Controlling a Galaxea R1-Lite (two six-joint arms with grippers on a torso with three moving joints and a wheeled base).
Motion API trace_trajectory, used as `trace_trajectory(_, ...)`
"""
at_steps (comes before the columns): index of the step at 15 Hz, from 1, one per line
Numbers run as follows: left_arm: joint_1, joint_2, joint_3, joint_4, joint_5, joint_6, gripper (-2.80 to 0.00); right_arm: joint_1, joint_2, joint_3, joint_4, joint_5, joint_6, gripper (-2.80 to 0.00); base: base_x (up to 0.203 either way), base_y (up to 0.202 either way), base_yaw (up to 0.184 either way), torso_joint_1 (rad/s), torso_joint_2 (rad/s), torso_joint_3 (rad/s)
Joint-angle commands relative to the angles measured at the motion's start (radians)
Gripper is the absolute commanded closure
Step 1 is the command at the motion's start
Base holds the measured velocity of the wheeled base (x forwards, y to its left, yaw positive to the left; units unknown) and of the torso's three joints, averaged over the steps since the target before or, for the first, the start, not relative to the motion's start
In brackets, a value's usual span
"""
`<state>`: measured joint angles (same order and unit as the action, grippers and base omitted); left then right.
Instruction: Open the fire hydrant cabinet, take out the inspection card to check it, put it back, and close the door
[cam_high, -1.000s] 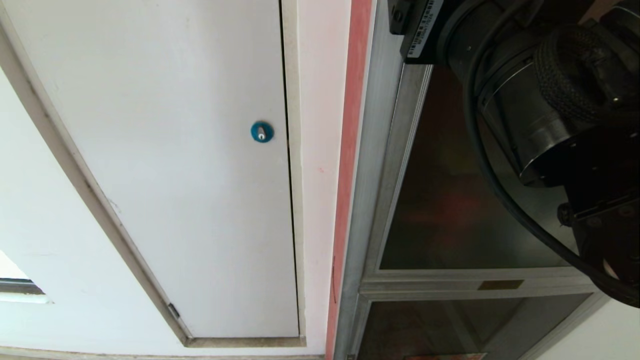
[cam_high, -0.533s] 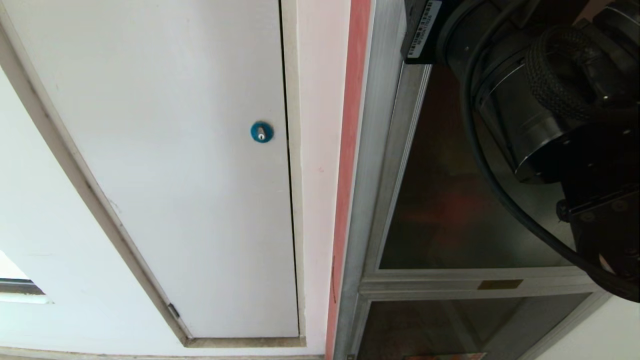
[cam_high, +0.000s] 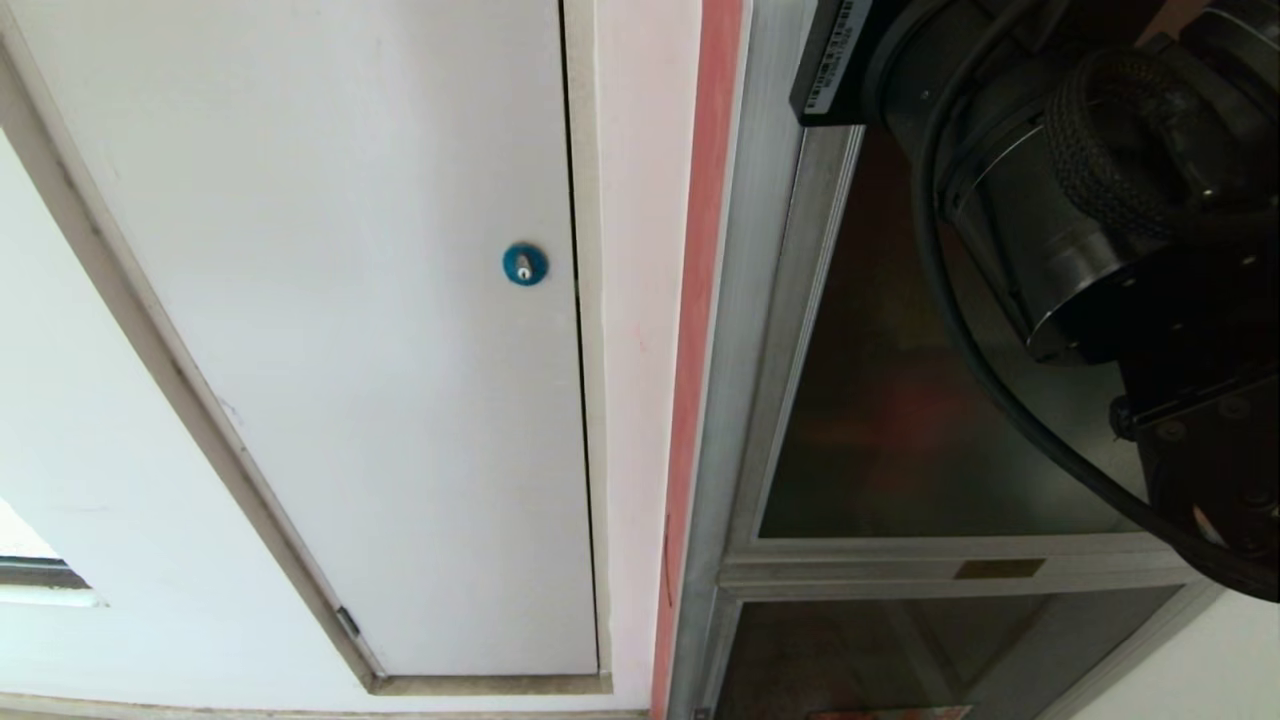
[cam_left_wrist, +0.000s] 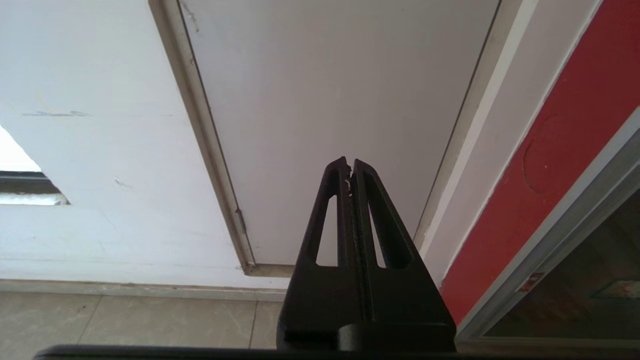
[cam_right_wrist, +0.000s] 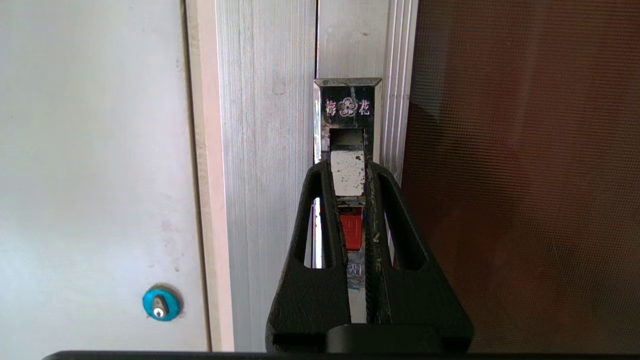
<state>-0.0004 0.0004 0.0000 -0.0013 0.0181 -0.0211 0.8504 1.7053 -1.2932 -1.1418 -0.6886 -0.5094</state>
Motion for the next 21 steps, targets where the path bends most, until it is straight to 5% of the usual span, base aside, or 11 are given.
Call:
trace_trajectory(1, -0.001, 0.000, 0.000, 0.000, 0.000, 0.000, 0.00, 0.001, -0.001, -0.001, -0.010, -0.006, -0.003, 0.00, 0.000, 0.000, 0.000, 0.000, 0.00, 0.000)
trace_trajectory(21, -0.001, 0.000, 0.000, 0.000, 0.000, -0.001, 0.00, 0.071, -0.065, 0.022, -0.018, -0.017, -0.009, 0.00, 0.000, 0.000, 0.000, 0.000, 0.00, 0.000)
